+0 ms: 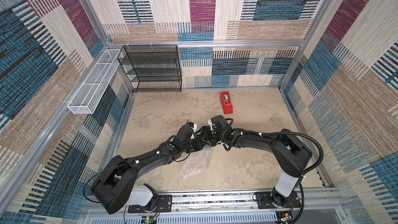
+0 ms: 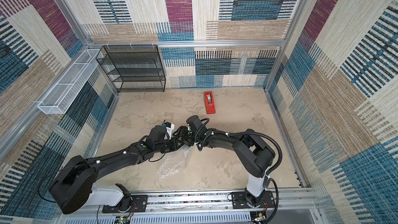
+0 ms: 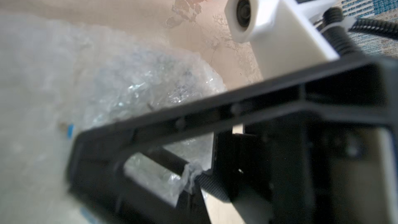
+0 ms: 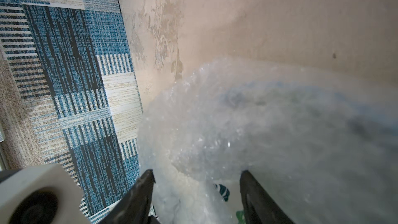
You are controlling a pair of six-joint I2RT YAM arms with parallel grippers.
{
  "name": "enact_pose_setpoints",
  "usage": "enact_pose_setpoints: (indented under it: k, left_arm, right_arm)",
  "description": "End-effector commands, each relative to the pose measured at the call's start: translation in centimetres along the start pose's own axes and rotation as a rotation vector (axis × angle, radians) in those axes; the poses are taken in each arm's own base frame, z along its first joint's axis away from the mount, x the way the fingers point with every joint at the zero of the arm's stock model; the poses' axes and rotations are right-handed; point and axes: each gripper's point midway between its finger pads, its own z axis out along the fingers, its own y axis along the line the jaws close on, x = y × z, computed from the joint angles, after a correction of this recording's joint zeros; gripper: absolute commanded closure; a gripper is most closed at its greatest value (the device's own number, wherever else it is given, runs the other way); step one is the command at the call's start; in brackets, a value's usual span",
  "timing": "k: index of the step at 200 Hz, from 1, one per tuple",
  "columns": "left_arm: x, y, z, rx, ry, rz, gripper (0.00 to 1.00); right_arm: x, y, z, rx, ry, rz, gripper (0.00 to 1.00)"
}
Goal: Wrap bowls in bubble wrap
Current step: Wrap the bowl in bubble wrap.
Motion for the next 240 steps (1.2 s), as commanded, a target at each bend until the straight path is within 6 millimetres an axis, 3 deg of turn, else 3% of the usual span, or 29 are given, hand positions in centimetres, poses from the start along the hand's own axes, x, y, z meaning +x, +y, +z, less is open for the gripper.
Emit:
enact_pose_setpoints:
  k: [1, 78, 167, 240]
  left_arm:
    - [-1.6, -1.1, 0.4, 0.020, -0.056, 0.035, 1.00]
    - [-0.8, 0.3, 3.1, -0.026, -0.005, 0.040, 1.00]
    - [-1.5, 0.0, 4.0, -0.056, 0.013, 0.065, 1.00]
    - [-1.5, -0.1, 4.4, -0.056, 0.015, 0.070, 1.00]
  right_arm:
    - [0.3, 0.6, 0.2, -0.025, 0.020, -0.017, 0.34]
    - [-1.0, 1.6, -0.9, 0.035, -0.047, -0.097, 0.33]
    - [-1.8, 1.6, -2.8, 0.122, -0.125, -0.164, 0.34]
    - [-3.6, 0.9, -5.3, 0.234, -0.246, -0.201, 0.35]
